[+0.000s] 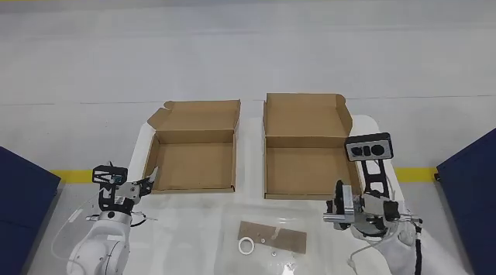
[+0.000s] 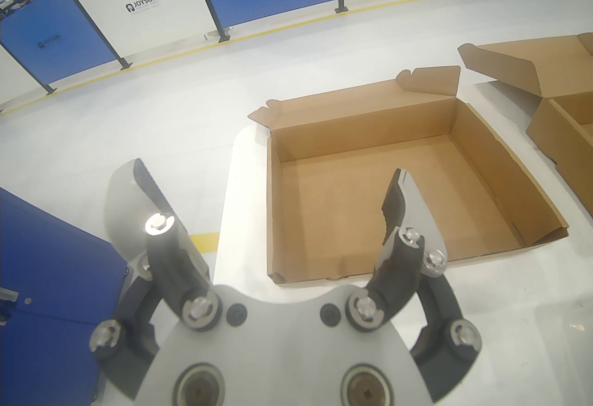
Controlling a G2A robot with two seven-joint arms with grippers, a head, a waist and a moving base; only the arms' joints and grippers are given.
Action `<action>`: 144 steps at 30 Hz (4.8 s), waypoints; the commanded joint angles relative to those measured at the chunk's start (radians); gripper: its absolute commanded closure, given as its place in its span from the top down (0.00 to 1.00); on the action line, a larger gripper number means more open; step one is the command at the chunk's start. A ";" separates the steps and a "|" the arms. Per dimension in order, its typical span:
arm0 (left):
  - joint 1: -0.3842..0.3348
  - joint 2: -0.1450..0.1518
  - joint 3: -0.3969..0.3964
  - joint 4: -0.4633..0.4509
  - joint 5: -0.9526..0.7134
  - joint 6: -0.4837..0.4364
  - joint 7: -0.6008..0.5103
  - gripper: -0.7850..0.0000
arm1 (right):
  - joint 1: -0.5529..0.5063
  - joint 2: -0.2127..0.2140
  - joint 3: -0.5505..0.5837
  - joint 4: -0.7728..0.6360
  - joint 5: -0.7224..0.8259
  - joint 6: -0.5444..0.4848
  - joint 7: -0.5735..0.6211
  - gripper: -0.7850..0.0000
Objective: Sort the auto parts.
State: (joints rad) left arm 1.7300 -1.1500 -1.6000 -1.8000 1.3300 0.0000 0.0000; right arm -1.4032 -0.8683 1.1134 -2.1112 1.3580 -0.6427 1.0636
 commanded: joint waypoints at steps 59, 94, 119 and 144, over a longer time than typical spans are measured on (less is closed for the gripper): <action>0.000 0.000 0.000 0.000 0.000 0.000 0.000 1.00 | -0.086 -0.109 0.127 -0.022 0.036 0.127 0.028 0.00; 0.000 0.000 0.000 0.000 0.000 0.000 0.000 1.00 | -0.312 -0.085 0.577 0.081 -0.619 0.257 0.053 0.00; 0.000 0.000 0.000 0.000 0.000 0.000 0.000 1.00 | -0.110 -0.052 0.596 0.170 -1.327 0.382 -0.003 0.00; 0.000 0.000 0.000 0.000 0.000 0.000 0.000 1.00 | 0.086 -0.057 0.271 0.316 -1.937 0.603 -0.041 0.00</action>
State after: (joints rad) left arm 1.7300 -1.1500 -1.6000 -1.8000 1.3300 0.0000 0.0000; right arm -1.3209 -0.9245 1.3954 -1.8029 -0.5655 -0.0450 1.0265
